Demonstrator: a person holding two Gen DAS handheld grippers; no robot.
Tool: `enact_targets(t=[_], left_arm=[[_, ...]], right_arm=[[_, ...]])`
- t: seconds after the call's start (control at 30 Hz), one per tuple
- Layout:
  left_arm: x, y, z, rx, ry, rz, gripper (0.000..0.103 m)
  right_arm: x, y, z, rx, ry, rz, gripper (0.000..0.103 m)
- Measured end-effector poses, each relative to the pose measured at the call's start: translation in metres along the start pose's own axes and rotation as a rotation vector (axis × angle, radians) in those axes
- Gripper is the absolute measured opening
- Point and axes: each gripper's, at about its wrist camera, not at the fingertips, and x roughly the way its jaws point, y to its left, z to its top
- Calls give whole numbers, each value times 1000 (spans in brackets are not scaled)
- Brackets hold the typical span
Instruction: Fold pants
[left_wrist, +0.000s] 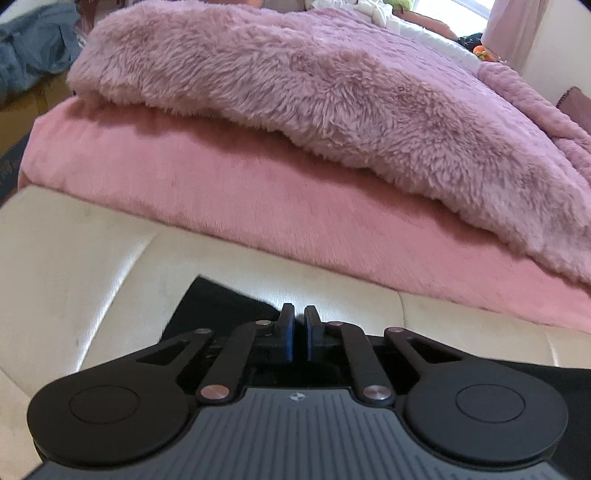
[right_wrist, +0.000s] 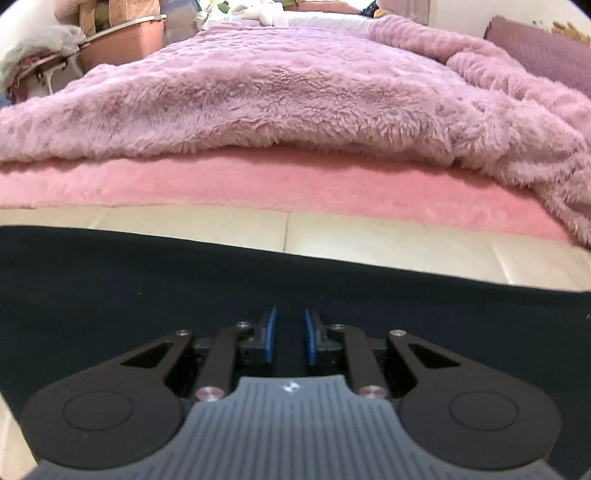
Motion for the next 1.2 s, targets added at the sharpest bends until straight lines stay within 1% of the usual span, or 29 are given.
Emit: enact_targets(t=[0.07, 0.13, 0.2, 0.27, 0.33, 0.37, 0.47, 0.57, 0.67, 0.77, 0.83, 0.9, 0.97, 1.03, 1.07, 1.1, 1.13, 1.17, 1.2], left_arm=[[3, -2, 2, -15, -16, 23, 9], [-2, 0, 6, -57, -31, 51, 9], [-22, 10, 5, -136, -82, 8, 13], [-47, 20, -1, -195, -119, -24, 27], [-70, 29, -11, -276, -145, -34, 35], [-82, 37, -21, -334, -167, -43, 41], [-101, 55, -45, -482, -185, -53, 52], [-103, 73, -76, -619, -156, -65, 53], [-95, 87, -99, -753, -126, -123, 53], [-87, 91, -108, -826, -141, -192, 53], [-77, 92, -108, -857, -135, -202, 53], [-70, 91, -106, -858, -153, -194, 52], [-66, 92, -105, -855, -161, -190, 48], [-64, 91, -105, -852, -173, -179, 46], [-63, 90, -102, -839, -179, -168, 42], [-62, 88, -100, -826, -181, -153, 33], [-62, 86, -99, -815, -177, -132, 16], [-62, 86, -99, -803, -173, -109, 4], [-62, 86, -100, -796, -169, -103, 4]], right_arm=[[0, 2, -1, -16, -1, -18, 10], [1, 2, -1, -11, 0, -26, 10], [1, 1, 0, 2, 4, -26, 10], [0, -1, 3, 14, 14, -25, 11], [-11, 0, 0, 34, 3, -8, 12], [-18, 0, -1, 53, -16, 10, 12], [-35, 10, -10, 72, -48, 50, 13], [-52, 22, -21, 59, -68, 94, 14], [-62, 31, -31, 21, -64, 111, 18], [-67, 32, -37, 14, -53, 113, 19], [-69, 31, -39, 21, -47, 104, 19], [-69, 30, -40, 18, -42, 93, 19], [-70, 30, -42, 9, -41, 84, 19], [-70, 31, -43, -3, -38, 81, 19], [-69, 31, -44, -9, -35, 79, 19], [-67, 32, -45, -16, -31, 73, 19], [-66, 32, -46, -21, -26, 63, 19], [-64, 32, -48, -26, -19, 47, 19], [-63, 32, -49, -29, -15, 25, 19]])
